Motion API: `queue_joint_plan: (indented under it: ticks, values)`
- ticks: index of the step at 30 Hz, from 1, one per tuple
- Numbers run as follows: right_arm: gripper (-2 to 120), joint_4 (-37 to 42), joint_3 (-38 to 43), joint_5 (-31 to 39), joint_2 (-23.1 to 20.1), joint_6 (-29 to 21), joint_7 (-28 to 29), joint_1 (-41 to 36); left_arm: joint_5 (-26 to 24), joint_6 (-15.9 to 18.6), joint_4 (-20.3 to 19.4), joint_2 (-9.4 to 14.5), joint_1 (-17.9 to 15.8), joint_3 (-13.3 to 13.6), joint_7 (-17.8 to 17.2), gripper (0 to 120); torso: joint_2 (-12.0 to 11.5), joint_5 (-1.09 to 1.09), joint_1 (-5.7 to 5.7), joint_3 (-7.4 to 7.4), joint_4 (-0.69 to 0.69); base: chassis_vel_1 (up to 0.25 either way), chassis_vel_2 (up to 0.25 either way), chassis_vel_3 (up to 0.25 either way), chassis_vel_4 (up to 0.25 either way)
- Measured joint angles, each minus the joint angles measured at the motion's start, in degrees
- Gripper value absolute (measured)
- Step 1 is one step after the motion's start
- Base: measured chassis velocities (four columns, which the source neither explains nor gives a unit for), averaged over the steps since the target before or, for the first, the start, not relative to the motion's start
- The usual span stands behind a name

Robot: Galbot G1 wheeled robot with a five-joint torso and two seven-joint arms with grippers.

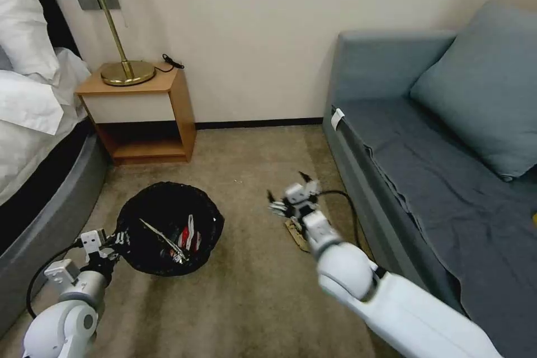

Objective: Pick up the trash bin, then pick up the garbage on the floor and place it into the trash bin.

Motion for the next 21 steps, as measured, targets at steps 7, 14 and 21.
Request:
queue_joint_plan:
  ticks: [7, 14, 21]
  values:
    - [100, 3.96, 8.95, -6.35, 1.83, 0.91, -0.06, -9.93, 0.28, 0.26, -0.85, -0.02, 0.06, 0.36, -0.35, 4, 0.0, -0.01, 0.0, 0.0, 0.02, 0.0, 0.0, 0.0, 0.0]
    - [100, 6.46, 16.3, -13.14, 6.35, 4.85, -2.12, -22.21, 0.39, 0.6, -1.44, -0.12, 0.16, 0.38, -0.6, 4, 0.0, -0.01, 0.0, 0.0, 0.01, 0.0, 0.0, 0.0, 0.0]
    - [100, 8.39, 19.73, -16.73, 11.1, 7.74, -2.74, -28.28, 0.48, 0.71, -1.62, 0.21, 0.15, 0.65, -0.62, 4, 0.0, -0.01, 0.0, 0.0, 0.01, 0.0, 0.0, 0.0, 0.0]
